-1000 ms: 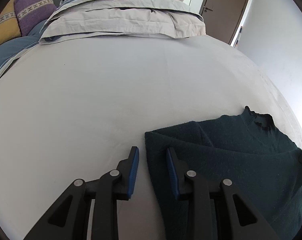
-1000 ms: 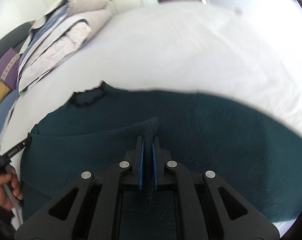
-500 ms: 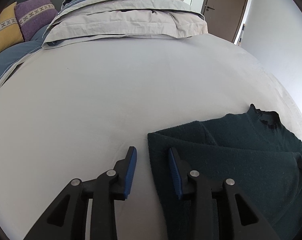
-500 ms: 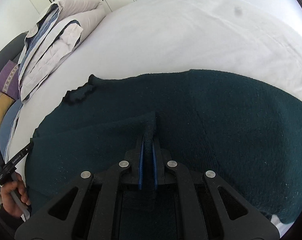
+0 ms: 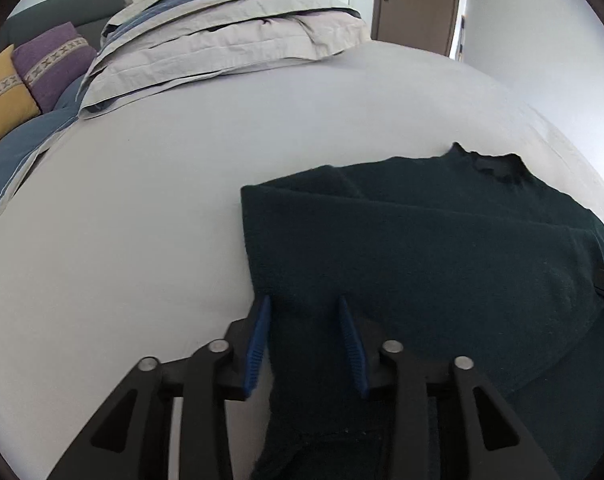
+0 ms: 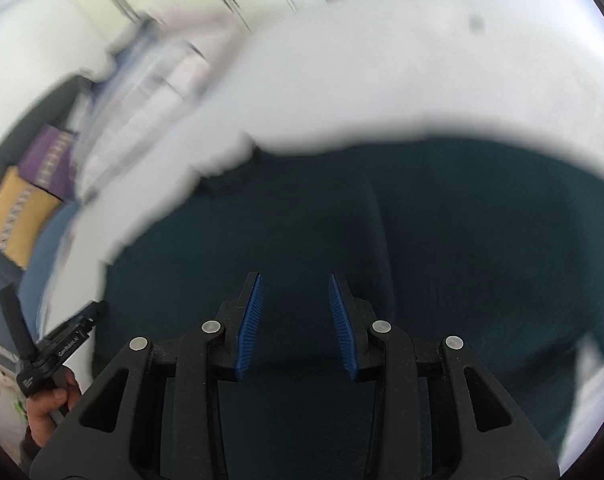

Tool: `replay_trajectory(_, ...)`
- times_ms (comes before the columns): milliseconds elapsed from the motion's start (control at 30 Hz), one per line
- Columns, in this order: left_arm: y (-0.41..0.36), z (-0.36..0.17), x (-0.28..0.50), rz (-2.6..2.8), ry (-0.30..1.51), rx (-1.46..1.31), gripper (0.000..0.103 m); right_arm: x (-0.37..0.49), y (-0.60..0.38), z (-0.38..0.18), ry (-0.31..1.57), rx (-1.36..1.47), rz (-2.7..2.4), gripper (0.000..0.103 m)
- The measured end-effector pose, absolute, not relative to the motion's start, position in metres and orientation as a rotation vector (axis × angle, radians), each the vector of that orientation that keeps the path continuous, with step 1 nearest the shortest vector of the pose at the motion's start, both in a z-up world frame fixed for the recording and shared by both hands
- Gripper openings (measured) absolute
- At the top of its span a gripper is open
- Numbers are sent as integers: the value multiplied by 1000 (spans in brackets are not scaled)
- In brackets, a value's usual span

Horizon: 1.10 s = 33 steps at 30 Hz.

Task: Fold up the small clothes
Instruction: 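Move the right tool to the other sleeve cuff and grasp it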

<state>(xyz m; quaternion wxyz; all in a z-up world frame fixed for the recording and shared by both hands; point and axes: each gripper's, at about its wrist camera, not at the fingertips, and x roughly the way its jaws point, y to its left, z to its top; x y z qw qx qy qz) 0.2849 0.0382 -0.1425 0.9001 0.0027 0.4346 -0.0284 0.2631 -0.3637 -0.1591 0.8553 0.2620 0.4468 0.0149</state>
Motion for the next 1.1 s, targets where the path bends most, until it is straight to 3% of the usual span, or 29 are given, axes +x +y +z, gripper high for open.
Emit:
replay_trajectory(100, 53, -141, 290, -55, 914, -57, 61, 238, -384, -147, 901, 597, 3, 26)
replay_trajectory(133, 54, -142, 291, -50, 912, -40, 63, 227, -392, -141, 895, 579, -55, 37)
replay_trajectory(333, 66, -136, 282, 13, 906, -35, 63, 118, -479, -98, 739, 645, -230, 55)
replay_trajectory(433, 71, -139, 278, 32, 913, -36, 63, 58, -529, -90, 694, 703, -351, 55)
replay_trajectory(533, 86, -125, 270, 29, 906, -156, 49, 5, -571, -94, 688, 772, -456, 56)
replay_trajectory(700, 91, -104, 240, -11, 871, -204, 47, -57, -595, -104, 665, 822, -504, 55)
replay_trajectory(1100, 69, -137, 220, 103, 913, 50, 47, -58, -553, -96, 668, 771, -479, 56)
